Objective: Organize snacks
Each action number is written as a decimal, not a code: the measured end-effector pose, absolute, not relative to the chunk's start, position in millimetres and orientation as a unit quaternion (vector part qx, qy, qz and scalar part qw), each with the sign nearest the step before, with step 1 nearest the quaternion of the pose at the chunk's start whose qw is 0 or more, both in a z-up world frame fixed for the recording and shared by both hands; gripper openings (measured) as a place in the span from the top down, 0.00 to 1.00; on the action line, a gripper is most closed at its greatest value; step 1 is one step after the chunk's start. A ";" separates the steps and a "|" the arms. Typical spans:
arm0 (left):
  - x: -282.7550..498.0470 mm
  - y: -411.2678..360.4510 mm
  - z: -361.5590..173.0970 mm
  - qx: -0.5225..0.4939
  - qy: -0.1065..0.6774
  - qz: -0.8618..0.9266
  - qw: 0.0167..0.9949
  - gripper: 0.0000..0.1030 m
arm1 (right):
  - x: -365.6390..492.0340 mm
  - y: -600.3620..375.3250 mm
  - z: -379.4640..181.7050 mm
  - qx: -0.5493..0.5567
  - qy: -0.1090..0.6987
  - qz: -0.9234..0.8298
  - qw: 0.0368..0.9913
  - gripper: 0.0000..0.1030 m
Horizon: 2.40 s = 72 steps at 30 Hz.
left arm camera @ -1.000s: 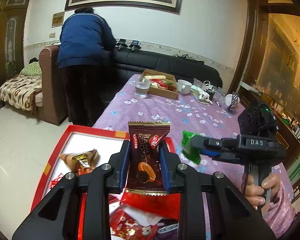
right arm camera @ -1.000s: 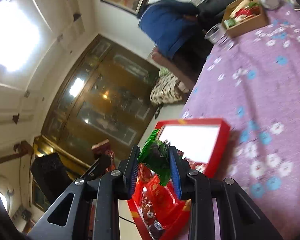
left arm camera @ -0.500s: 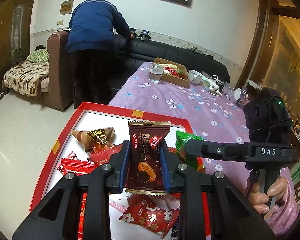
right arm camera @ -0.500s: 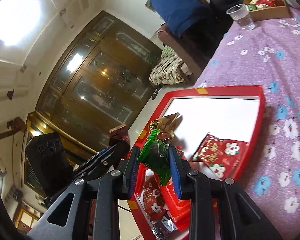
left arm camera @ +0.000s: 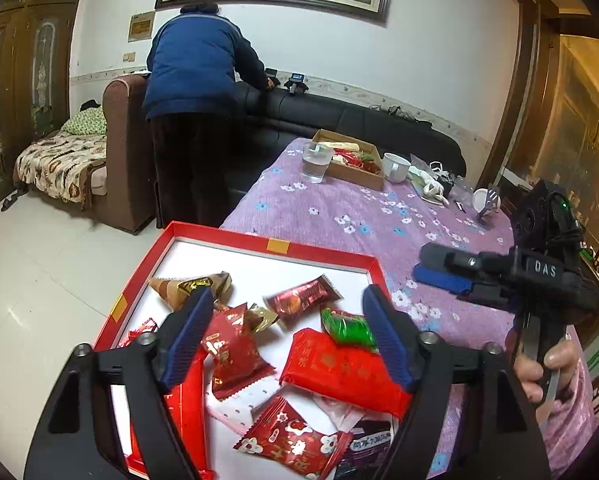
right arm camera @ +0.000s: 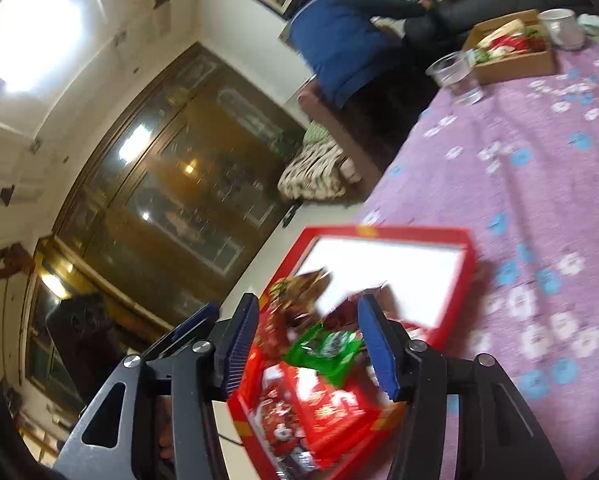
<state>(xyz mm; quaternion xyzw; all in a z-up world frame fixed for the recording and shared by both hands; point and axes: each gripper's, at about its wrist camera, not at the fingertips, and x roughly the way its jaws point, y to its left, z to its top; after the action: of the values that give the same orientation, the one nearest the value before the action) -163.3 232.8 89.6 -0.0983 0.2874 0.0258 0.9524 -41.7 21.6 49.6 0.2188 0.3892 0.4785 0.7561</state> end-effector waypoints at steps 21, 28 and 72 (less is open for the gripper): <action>-118.4 95.0 145.7 0.042 0.206 0.049 0.976 0.15 | -10.3 -147.2 69.2 0.281 0.296 0.343 0.846 0.34; -105.0 38.1 151.7 0.093 0.161 0.069 0.980 0.00 | -27.5 -171.5 92.9 0.282 0.229 0.318 0.876 0.27; -74.5 47.2 115.5 0.058 0.256 0.118 0.958 0.00 | -47.8 -138.5 97.7 0.177 0.215 0.288 0.916 0.20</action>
<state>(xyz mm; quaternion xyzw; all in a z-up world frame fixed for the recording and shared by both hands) -74.5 47.2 115.5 0.0578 0.2564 0.1179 0.9576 -47.8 -138.5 97.7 0.1767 0.2149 0.2875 0.9165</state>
